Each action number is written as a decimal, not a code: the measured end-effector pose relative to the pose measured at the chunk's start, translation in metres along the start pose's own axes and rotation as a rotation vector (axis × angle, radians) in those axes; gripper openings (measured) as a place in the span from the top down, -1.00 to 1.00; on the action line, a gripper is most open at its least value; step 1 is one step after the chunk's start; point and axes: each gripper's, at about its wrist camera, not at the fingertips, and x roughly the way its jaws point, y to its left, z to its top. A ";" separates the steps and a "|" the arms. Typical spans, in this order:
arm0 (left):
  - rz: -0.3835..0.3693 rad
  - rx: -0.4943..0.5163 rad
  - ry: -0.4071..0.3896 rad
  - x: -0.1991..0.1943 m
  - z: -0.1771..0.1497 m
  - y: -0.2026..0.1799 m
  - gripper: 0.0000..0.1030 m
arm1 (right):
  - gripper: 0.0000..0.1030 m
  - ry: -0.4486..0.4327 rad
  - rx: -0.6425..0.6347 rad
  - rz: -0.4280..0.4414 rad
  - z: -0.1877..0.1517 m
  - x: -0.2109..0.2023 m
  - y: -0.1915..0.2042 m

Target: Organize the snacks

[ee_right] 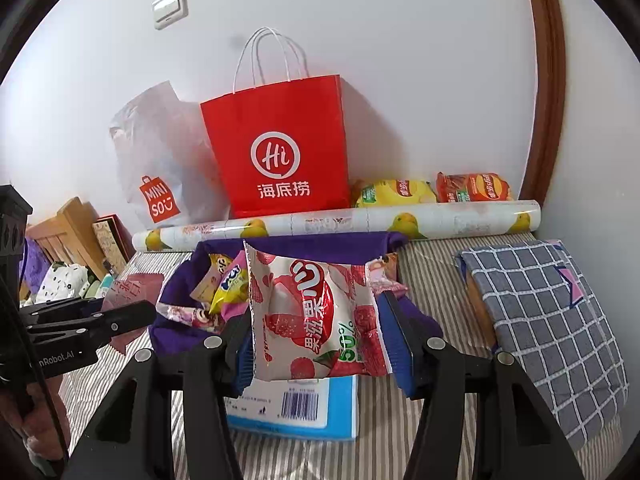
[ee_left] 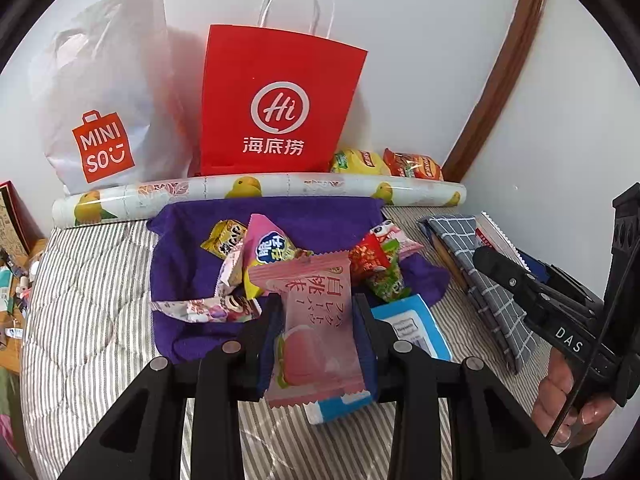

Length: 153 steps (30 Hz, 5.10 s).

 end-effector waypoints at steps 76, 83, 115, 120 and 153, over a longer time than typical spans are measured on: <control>-0.037 -0.175 0.057 0.106 0.039 0.064 -0.39 | -0.48 0.129 -0.102 0.025 0.028 0.126 0.038; -0.004 -0.101 0.010 0.086 0.047 0.049 -0.56 | -0.48 0.163 -0.111 -0.031 0.015 0.116 0.030; 0.011 -0.014 -0.039 -0.068 -0.039 -0.032 -0.79 | -0.79 0.097 0.050 -0.132 -0.028 -0.063 0.024; 0.027 -0.005 -0.063 -0.093 -0.059 -0.048 -0.79 | -0.84 0.065 0.045 -0.163 -0.039 -0.101 0.027; 0.182 0.056 -0.208 -0.173 -0.153 -0.104 -0.82 | -0.91 -0.021 0.055 -0.217 -0.132 -0.217 0.025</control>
